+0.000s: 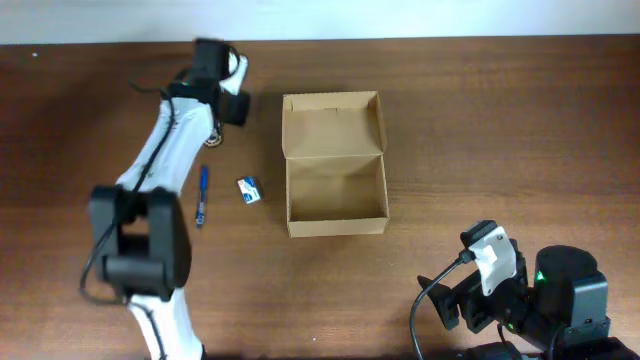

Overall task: Pack container
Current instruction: 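Close the left gripper on the red stapler and lift it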

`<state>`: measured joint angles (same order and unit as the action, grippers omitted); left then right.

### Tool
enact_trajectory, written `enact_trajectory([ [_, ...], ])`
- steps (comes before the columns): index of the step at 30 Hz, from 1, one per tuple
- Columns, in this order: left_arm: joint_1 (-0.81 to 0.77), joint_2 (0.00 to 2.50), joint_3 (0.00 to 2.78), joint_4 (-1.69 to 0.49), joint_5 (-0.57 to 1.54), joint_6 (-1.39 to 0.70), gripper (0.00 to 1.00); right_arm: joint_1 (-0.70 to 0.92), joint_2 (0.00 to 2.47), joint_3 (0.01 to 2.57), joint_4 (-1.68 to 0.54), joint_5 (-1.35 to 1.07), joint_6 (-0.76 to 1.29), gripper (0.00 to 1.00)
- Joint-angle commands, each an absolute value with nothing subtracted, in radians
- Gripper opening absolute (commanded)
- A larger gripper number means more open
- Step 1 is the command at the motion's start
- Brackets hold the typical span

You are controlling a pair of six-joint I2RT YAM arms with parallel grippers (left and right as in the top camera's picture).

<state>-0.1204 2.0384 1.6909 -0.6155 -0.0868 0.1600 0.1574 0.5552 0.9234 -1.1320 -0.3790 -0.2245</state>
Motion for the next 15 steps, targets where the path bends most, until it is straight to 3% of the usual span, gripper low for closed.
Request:
enact_trajectory([
  [1, -0.118, 1.876, 1.737, -0.628, -0.125, 0.149, 0.02, 0.15, 0.55, 0.921, -1.129, -0.369, -0.224, 0.99],
  [15, -0.256, 1.665, 1.737, -1.011, 0.094, 0.341, 0.02, 0.15, 0.55, 0.921, -1.129, -0.369, -0.224, 0.99],
])
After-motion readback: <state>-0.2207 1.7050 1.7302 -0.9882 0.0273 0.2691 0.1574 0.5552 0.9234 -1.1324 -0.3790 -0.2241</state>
